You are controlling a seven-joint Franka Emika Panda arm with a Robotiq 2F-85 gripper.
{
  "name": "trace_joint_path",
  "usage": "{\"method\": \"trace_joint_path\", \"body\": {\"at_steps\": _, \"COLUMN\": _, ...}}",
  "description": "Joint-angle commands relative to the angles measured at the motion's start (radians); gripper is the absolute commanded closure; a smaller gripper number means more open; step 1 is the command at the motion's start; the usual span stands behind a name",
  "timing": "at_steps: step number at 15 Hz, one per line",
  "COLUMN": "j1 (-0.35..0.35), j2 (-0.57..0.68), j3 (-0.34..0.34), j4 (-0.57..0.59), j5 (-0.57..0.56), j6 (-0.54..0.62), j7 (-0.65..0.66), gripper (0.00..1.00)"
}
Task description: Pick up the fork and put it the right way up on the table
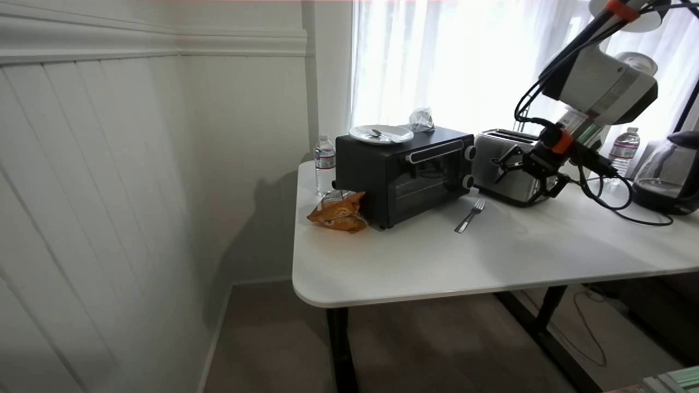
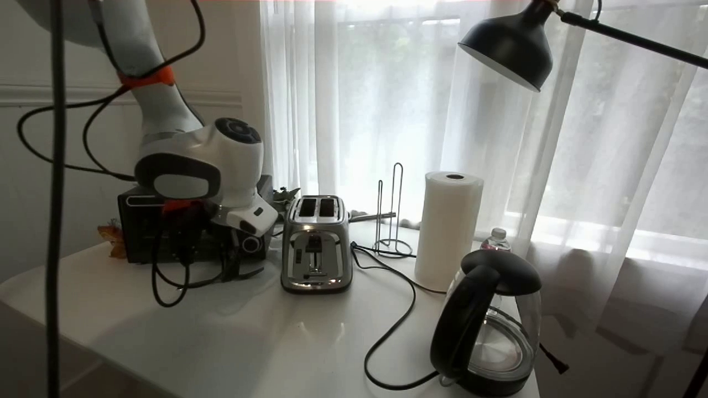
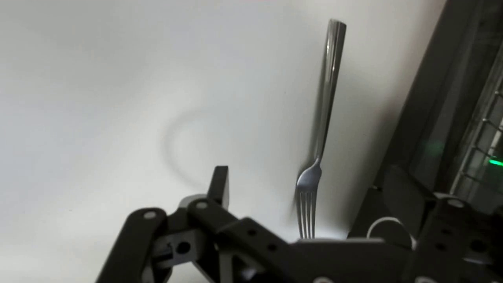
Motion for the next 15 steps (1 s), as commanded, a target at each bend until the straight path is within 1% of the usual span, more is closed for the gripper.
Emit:
{"method": "trace_joint_path", "body": {"at_steps": 1, "j1": 0.041, "j2": -0.132, "j3": 0.006, "j4": -0.109, "j5": -0.222, "j6": 0.021, "j7": 0.243, "gripper": 0.0}}
{"method": "trace_joint_path", "body": {"at_steps": 4, "j1": 0.042, "j2": -0.205, "j3": 0.026, "j4": -0.131, "j5": -0.365, "j6": 0.005, "j7": 0.376, "gripper": 0.0}}
{"method": "trace_joint_path", "body": {"at_steps": 8, "j1": 0.031, "j2": -0.288, "j3": 0.058, "j4": -0.141, "j5": -0.465, "j6": 0.012, "j7": 0.462, "gripper": 0.0}}
{"method": "trace_joint_path", "body": {"at_steps": 10, "j1": 0.026, "j2": -0.32, "j3": 0.066, "j4": -0.139, "j5": -0.483, "j6": -0.004, "j7": 0.474, "gripper": 0.0}}
{"method": "trace_joint_path", "body": {"at_steps": 11, "j1": 0.026, "j2": -0.253, "j3": 0.063, "j4": -0.1, "j5": -0.442, "j6": 0.008, "j7": 0.433, "gripper": 0.0}}
{"method": "trace_joint_path", "body": {"at_steps": 15, "j1": 0.024, "j2": -0.256, "j3": 0.064, "j4": -0.1, "j5": -0.443, "j6": 0.008, "j7": 0.435, "gripper": 0.0}}
